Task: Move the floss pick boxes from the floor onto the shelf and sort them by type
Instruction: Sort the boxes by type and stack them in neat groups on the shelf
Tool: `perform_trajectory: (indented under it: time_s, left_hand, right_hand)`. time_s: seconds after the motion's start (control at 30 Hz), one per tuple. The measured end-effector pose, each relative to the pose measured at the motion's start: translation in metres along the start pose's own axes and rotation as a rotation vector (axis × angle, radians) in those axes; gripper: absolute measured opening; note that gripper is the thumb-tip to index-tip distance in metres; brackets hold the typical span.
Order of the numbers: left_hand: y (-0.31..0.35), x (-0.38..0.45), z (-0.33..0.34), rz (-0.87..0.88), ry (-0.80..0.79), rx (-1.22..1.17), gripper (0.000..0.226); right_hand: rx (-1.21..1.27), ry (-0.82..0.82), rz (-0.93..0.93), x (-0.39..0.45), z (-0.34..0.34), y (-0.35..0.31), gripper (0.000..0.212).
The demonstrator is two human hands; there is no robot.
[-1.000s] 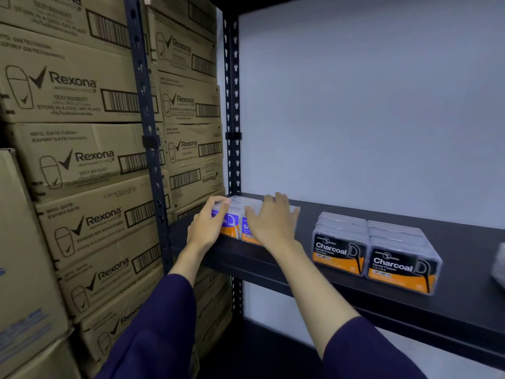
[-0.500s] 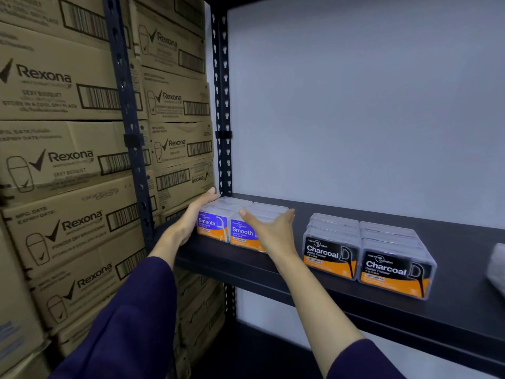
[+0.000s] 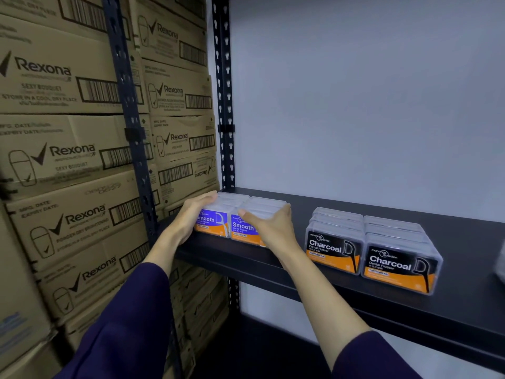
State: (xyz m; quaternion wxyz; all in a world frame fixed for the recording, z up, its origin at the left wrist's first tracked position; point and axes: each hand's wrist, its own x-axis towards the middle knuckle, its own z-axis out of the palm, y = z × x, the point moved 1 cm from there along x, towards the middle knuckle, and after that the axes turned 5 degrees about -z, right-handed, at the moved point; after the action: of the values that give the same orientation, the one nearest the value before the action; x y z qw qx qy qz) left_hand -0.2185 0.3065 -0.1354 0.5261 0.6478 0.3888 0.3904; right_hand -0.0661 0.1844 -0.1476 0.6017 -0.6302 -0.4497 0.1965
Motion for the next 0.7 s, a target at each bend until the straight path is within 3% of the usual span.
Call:
perform_trajectory:
  time_s: [0.1, 0.17, 0.3, 0.43, 0.53, 0.7]
  left_hand:
    - [0.003, -0.004, 0.001, -0.008, 0.008, -0.025, 0.036]
    - [0.006, -0.011, 0.003, 0.057, 0.072, -0.035, 0.035]
    - [0.009, -0.033, 0.006, 0.302, 0.404, -0.032, 0.031]
    - [0.030, -0.066, 0.028, 0.477, 0.555, -0.001, 0.023]
    - [0.055, -0.084, 0.059, 0.538, 0.530, 0.014, 0.024]
    - [0.077, -0.098, 0.128, 0.531, 0.339, 0.007, 0.027]
  right_hand:
    - [0.024, -0.006, 0.022, -0.001, 0.002, 0.001, 0.153]
    - [0.035, -0.006, 0.008, -0.008, 0.000, -0.008, 0.145]
    - [-0.005, 0.111, -0.126, -0.019, -0.007, -0.017, 0.085]
    - [0.044, 0.196, -0.202, -0.032, -0.017, -0.035, 0.049]
    - [0.098, 0.278, -0.253, -0.039, -0.034, -0.056, 0.038]
    - [-0.033, 0.325, -0.298, -0.054, -0.088, -0.072, 0.037]
